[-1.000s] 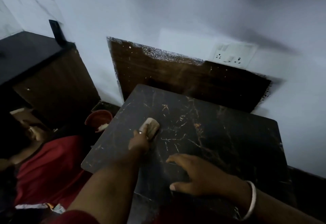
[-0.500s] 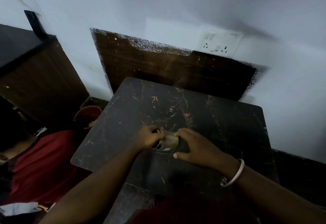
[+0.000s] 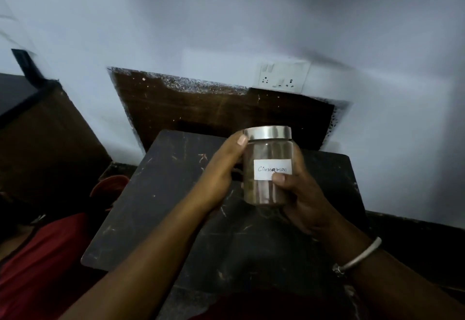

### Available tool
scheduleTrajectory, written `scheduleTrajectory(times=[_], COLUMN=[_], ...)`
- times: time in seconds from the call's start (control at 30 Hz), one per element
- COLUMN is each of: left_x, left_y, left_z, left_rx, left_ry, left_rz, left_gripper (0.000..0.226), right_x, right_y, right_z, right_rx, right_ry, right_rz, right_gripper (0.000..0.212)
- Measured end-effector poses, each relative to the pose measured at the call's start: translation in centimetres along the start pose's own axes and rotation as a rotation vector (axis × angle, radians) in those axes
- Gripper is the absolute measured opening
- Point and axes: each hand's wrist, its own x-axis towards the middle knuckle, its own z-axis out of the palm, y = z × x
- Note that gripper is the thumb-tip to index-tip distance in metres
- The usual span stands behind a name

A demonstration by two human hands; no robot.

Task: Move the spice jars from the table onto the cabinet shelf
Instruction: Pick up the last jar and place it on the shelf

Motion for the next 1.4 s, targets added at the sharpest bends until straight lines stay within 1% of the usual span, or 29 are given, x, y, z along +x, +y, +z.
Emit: scheduleTrajectory(times=[0.03,0.1,0.17,0.27,0.33,0.67,0.87,1.07,1.2,1.3,1.4], left_x=[-0.3,-0.8,-1.0,-1.0,-1.0,-0.3,0.1,0.5,0.6,1.4,2.4], left_y=[-0.2,-0.2,0.3,1.2,1.5,2.2,2.2,2.4,2.7,3.5,4.6], left_z=[1.2,3.1,4.2,5.2,5.7,6.7,6.7,6.7,6.8,6.9,6.9], left_rx=[-0.070,-0.240,-0.362,-0.479,-0.513,-0.520,-0.525,-0.507,-0.497,-0.425,-0.350], left_ry=[-0.008,-0.018,-0.017,-0.048,-0.061,-0.065,-0.082,-0.085,-0.100,-0.106,-0.130], left_rz=[-0.005,-0.050,-0.077,-0.085,-0.084,-0.052,-0.048,-0.046,-0.032,0.032,0.117], left_gripper=[0.050,0.066,0.076,0.075,0.076,0.070,0.056,0.053,0.057,0.060,0.066], right_x=[-0.3,-0.6,-1.1,-1.8,-2.1,-2.4,-2.3,-2.2,-2.1,-1.8,-1.6], right_y=[-0.4,-0.8,-1.1,-1.6,-2.1,-3.5,-3.9,-4.3,-4.7,-5.9,-7.9], right_z=[0.0,0.2,0.4,0.3,0.2,0.2,0.1,0.1,0.2,0.3,0.4], right_rx=[0.013,0.013,0.005,-0.038,-0.054,-0.069,-0.091,-0.123,-0.131,-0.146,-0.213], right_ry=[0.007,0.011,0.028,0.065,0.070,0.103,0.102,0.089,0.081,0.081,0.102], right_rz=[-0.036,-0.099,-0.150,-0.209,-0.221,-0.230,-0.256,-0.265,-0.278,-0.327,-0.391], right_gripper=[0.095,0.102,0.105,0.103,0.104,0.109,0.106,0.108,0.107,0.100,0.094])
